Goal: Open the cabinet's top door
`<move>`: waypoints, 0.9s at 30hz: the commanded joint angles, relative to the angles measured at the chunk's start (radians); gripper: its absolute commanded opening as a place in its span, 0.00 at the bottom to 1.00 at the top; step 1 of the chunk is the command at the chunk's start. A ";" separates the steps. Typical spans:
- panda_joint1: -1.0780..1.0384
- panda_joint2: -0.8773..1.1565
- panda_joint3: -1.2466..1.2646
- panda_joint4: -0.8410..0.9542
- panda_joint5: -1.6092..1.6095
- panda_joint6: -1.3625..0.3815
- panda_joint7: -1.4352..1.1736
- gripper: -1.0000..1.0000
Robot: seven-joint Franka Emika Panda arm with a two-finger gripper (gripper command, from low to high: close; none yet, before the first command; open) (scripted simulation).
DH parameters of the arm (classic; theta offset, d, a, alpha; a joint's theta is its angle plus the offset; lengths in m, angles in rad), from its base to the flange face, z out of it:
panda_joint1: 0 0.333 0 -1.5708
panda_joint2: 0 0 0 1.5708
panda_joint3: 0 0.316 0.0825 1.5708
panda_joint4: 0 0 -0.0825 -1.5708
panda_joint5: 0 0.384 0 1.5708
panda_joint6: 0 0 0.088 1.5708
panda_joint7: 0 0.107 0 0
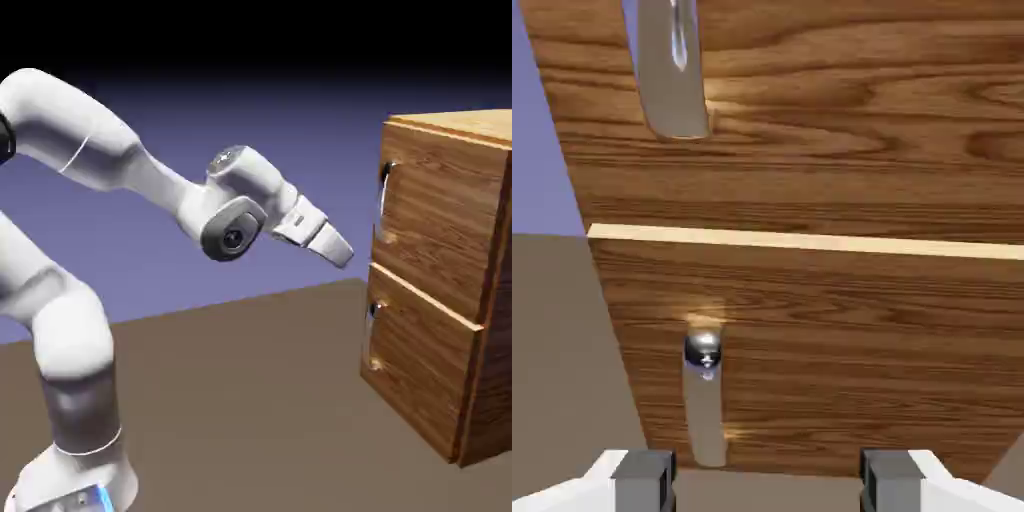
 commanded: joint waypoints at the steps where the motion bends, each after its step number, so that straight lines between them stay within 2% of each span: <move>1: -0.019 -0.010 0.019 0.006 0.044 -0.006 -0.026 0.50; 27: -0.519 -0.258 0.521 0.159 1.174 -0.167 -0.713 0.50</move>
